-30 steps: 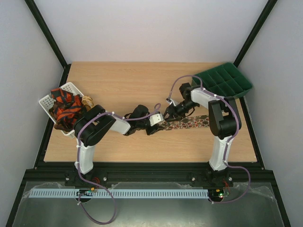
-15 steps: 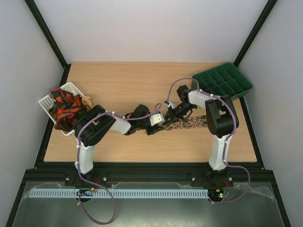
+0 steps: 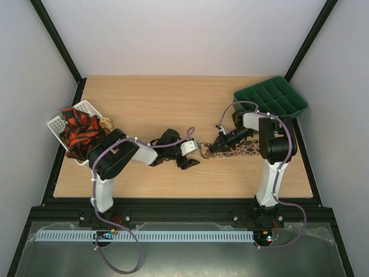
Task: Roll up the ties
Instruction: Roll the tie at the center of the board.
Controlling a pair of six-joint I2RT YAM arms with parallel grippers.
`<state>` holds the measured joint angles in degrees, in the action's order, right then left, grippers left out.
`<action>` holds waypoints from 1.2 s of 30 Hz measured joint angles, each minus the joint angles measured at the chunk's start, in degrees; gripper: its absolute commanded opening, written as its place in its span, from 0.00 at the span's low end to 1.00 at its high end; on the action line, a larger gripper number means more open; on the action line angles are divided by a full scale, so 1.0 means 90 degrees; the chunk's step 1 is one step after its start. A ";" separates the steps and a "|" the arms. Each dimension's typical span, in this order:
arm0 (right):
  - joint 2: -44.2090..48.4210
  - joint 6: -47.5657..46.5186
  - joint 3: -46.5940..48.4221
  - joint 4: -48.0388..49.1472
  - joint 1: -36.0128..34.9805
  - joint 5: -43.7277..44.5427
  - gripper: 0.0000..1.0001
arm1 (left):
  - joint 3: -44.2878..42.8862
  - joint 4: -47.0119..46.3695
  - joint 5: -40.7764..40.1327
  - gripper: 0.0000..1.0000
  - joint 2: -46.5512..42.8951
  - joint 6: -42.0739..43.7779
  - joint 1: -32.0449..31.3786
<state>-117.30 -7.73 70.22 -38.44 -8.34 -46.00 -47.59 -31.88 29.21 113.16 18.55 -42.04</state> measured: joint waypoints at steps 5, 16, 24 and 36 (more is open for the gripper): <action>-0.0073 -0.0092 -0.0061 0.0000 0.0245 0.0146 0.01 | -0.0022 -0.0073 0.0090 0.80 0.0046 -0.0039 0.0000; -0.0075 -0.0039 -0.0061 0.0073 0.0022 0.0165 0.01 | -0.0916 -0.0374 0.0265 0.75 0.0814 -0.0330 -0.0019; -0.0155 0.0223 0.0097 0.0296 -0.0398 0.0117 0.03 | -0.1001 -0.0192 0.0340 0.40 0.0862 -0.0097 -0.0019; 0.0393 0.0104 0.0032 0.0029 -0.0440 -0.0017 0.42 | -0.0471 -0.0153 0.0104 0.41 0.0461 0.0505 -0.0049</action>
<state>-113.75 -6.79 70.50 -38.17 -12.29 -46.15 -51.83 -33.26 30.15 117.32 23.09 -42.48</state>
